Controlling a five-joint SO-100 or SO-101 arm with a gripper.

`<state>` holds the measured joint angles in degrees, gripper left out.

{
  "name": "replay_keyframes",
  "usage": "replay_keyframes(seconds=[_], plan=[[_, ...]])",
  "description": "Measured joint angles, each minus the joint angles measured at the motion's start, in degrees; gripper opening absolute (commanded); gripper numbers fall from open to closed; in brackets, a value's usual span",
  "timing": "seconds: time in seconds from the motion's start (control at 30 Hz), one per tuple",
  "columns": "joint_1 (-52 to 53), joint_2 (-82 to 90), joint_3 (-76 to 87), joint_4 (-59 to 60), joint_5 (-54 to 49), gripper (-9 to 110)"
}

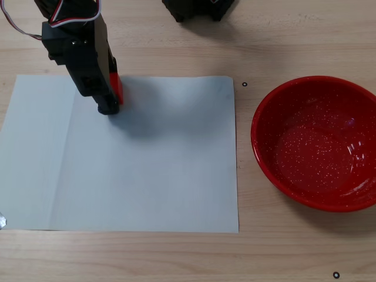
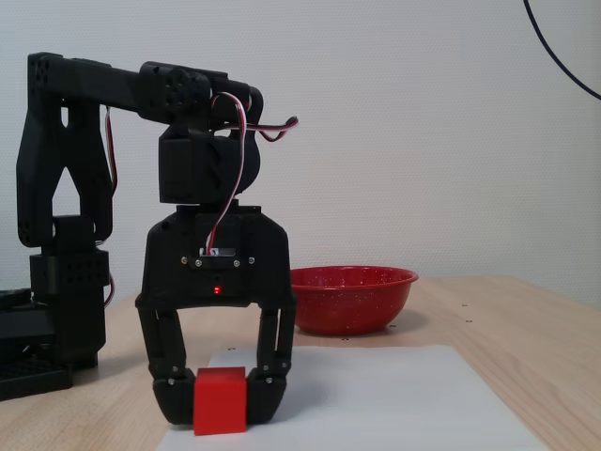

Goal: Grasp the red cube and put it in the red bowl.

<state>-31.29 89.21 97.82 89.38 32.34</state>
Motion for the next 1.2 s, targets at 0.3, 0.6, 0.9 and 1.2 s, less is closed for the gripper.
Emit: replay_keyframes(seconds=[0.3,0.6,0.9,1.2], plan=[[3.25,-0.18,-14.77,12.92,-4.48,0],[13.18,1.23,-22.68,17.14,-13.01,0],[34.1,1.23,-30.06,17.93,-23.38,0],[52.29,6.15,-32.96,12.83,-32.61,0]])
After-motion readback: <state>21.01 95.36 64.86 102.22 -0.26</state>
